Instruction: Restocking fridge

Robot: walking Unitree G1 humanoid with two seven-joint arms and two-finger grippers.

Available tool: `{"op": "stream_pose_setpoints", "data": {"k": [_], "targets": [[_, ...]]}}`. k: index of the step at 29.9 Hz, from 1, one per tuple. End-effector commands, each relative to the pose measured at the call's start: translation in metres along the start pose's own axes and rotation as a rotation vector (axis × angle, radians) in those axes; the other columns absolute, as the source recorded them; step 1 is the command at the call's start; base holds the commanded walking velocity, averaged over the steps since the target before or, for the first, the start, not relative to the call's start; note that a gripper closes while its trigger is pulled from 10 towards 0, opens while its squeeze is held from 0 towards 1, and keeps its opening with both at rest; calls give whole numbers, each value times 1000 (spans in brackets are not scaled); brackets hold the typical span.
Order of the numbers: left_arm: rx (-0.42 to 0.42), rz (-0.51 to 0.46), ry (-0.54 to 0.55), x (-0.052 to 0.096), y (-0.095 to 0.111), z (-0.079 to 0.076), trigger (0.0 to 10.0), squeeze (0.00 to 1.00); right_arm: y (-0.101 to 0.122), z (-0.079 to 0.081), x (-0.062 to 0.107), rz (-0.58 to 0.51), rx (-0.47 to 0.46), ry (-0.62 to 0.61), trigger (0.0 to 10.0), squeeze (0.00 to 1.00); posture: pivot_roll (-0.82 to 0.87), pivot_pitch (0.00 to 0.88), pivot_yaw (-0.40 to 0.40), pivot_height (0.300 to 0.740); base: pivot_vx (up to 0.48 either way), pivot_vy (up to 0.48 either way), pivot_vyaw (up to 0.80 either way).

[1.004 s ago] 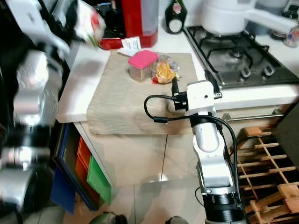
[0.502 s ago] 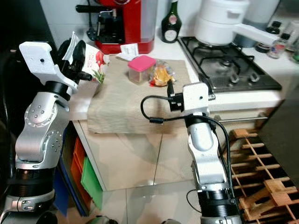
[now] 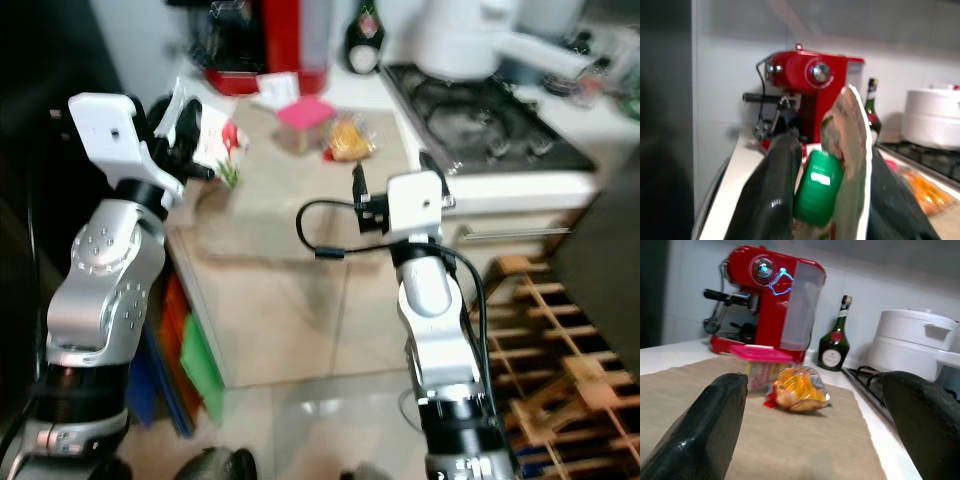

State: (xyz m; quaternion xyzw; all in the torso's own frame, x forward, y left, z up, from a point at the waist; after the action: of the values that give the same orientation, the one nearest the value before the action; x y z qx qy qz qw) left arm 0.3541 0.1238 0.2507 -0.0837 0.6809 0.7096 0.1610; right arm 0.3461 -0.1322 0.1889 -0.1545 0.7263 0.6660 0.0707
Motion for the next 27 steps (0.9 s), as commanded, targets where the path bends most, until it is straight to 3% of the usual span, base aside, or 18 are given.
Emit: {"op": "stream_pose_setpoints", "data": {"k": [1, 27], "targets": [[-3, -5, -14, -2, 4, -4, 10000, 0, 3, -2, -1, -12, -10, -8, 10000, 0, -46, 0, 34, 740, -255, 0, 0], [9, 1, -35, -2, 1, -15, 10000, 0, -5, 2, 1, 19, -13, 14, 10000, 0, -54, 0, 36, 740, -330, 0, 0]]}}
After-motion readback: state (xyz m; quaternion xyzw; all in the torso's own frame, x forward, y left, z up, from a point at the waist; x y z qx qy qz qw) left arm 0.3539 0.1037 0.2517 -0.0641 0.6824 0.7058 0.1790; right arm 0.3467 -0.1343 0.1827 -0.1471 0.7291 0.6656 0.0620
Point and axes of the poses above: a point about 5 cm out from each wrist's last joint towards the gripper, its own x axis pointing back from the gripper into the wrist, its own y axis along the axis of the wrist's last joint, z = x × y, the point moved 4 cm from there along -x, pointing out of the wrist towards the gripper, and after that the axes turned 7 degrees about -x, right-handed, at the moved point
